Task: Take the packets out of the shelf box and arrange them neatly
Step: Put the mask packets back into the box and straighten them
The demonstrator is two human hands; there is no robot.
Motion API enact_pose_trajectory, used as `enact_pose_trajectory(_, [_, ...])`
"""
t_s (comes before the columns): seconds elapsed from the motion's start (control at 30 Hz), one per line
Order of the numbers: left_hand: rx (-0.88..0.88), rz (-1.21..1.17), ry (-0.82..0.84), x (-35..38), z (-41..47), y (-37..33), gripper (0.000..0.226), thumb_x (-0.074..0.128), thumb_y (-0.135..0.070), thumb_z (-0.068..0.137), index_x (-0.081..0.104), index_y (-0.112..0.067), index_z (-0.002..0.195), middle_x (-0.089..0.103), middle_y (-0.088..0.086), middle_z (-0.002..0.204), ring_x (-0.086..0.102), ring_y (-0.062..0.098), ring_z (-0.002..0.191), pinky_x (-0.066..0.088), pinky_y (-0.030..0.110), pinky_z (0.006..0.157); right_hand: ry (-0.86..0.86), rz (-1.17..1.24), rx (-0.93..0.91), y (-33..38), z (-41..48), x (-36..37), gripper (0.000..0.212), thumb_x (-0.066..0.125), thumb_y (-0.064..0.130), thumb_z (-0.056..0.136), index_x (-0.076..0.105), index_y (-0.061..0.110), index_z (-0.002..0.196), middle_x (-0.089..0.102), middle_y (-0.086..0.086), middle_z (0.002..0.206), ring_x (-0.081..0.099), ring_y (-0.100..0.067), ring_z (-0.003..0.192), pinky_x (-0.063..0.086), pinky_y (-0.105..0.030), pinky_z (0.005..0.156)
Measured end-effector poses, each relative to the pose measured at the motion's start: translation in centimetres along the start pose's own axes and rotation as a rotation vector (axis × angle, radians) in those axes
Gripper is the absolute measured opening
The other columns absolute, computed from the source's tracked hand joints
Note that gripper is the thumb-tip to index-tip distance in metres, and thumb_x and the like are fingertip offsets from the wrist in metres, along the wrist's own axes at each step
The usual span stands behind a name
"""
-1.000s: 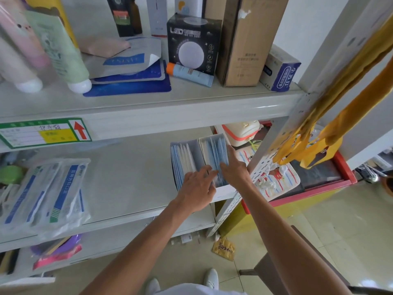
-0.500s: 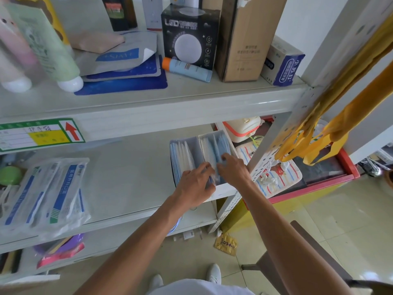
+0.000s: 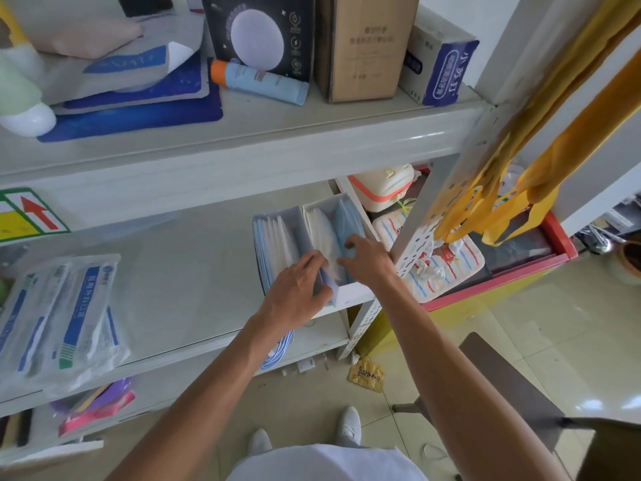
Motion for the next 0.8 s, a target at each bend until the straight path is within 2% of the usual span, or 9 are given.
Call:
enact_pose_trajectory(0.07, [-0.013,0.005,-0.002,0.0,-0.1,0.0,0.03,0.044,-0.038,0.09,0.045,-0.024,0.117,0.048,-0.008,0.127,0.059,0.016,0.09,0.051,0.029,0.077,0.047,-0.066,0.039,0.1,-0.2,0.0,0.053,0.058,0.005,0.086,0.046,0.027,0.133,0.055,-0.004,0.085,0.054,-0.018,0.063,0.051,-0.029,0.056])
enact_pose_trajectory(0.17, [-0.009,0.033,-0.003,-0.2,-0.3,-0.2,0.037,0.036,-0.044,0.088,0.044,-0.026,0.12,0.048,-0.009,0.13,0.06,0.015,0.096,0.053,0.033,0.084,0.077,-0.062,0.029,0.8,-0.4,-0.1,0.075,0.053,-0.006,0.083,0.034,0.034,0.143,0.055,-0.007,0.084,0.06,-0.023,0.066,0.054,-0.033,0.054])
enact_pose_trajectory(0.23, [0.007,0.014,-0.012,-0.4,-0.3,-0.6,0.035,0.039,-0.039,0.089,0.047,-0.025,0.12,0.048,-0.009,0.132,0.059,0.012,0.096,0.054,0.034,0.087,0.062,-0.017,0.02,1.1,-0.9,-0.4,0.091,0.048,-0.009,0.084,0.017,0.045,0.15,0.058,-0.01,0.083,0.062,-0.025,0.066,0.051,-0.032,0.05])
enact_pose_trajectory(0.33, [0.012,-0.001,-0.019,-0.5,-0.3,-0.8,0.035,0.047,-0.031,0.091,0.05,-0.022,0.124,0.046,-0.007,0.139,0.062,0.013,0.104,0.055,0.033,0.092,-0.05,0.041,-0.042,2.1,-2.1,-2.0,0.107,0.047,-0.007,0.082,-0.009,0.054,0.15,0.054,-0.009,0.068,0.057,-0.023,0.055,0.044,-0.031,0.044])
enact_pose_trajectory(0.43, [0.037,-0.017,-0.065,-1.2,-0.8,-1.1,0.042,0.057,-0.03,0.094,0.048,-0.023,0.134,0.037,-0.006,0.154,0.057,0.017,0.124,0.051,0.03,0.099,-0.193,0.05,-0.079,3.1,-2.9,-4.3,0.114,0.054,-0.003,0.077,-0.021,0.042,0.151,0.054,-0.006,0.06,0.054,-0.021,0.048,0.035,-0.027,0.04])
enact_pose_trajectory(0.53, [0.025,0.037,-0.207,-2.8,-1.8,-1.1,0.05,0.058,-0.031,0.095,0.045,-0.024,0.143,0.032,0.001,0.158,0.043,0.019,0.139,0.043,0.034,0.109,-0.235,-0.044,-0.046,3.6,-3.2,-6.1,0.107,0.058,0.005,0.077,-0.011,0.026,0.155,0.046,-0.001,0.059,0.05,-0.02,0.051,0.035,-0.027,0.046])
enact_pose_trajectory(0.6, [-0.146,0.113,-0.274,-3.5,-2.8,0.5,0.055,0.054,-0.03,0.095,0.042,-0.015,0.146,0.031,0.01,0.159,0.037,0.025,0.143,0.037,0.038,0.114,-0.258,-0.067,-0.038,3.7,-3.4,-7.2,0.09,0.056,0.006,0.076,0.007,0.018,0.15,0.05,-0.001,0.066,0.055,-0.025,0.061,0.042,-0.033,0.055])
enact_pose_trajectory(0.7, [-0.392,0.182,-0.222,-3.1,-4.1,3.0,0.067,0.05,-0.029,0.095,0.028,0.002,0.151,0.024,0.021,0.16,0.031,0.033,0.145,0.031,0.038,0.116,-0.294,-0.009,-0.064,3.6,-3.8,-8.3,0.064,0.054,0.007,0.076,0.024,0.017,0.131,0.051,-0.001,0.075,0.057,-0.032,0.073,0.042,-0.038,0.064])
enact_pose_trajectory(0.8, [-0.403,0.152,-0.165,-2.6,-4.5,3.1,0.073,0.047,-0.031,0.097,0.02,0.006,0.153,0.018,0.023,0.162,0.031,0.033,0.147,0.032,0.035,0.118,-0.265,0.149,-0.105,3.4,-3.8,-8.3,0.054,0.059,0.017,0.083,0.03,0.02,0.127,0.053,-0.005,0.086,0.052,-0.032,0.078,0.042,-0.039,0.067])
Point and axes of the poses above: each hand's wrist, its own z-axis towards the middle knuckle, its own x-axis out of the palm, y = z × x, the point moved 8 cm from there along z, towards the middle knuckle
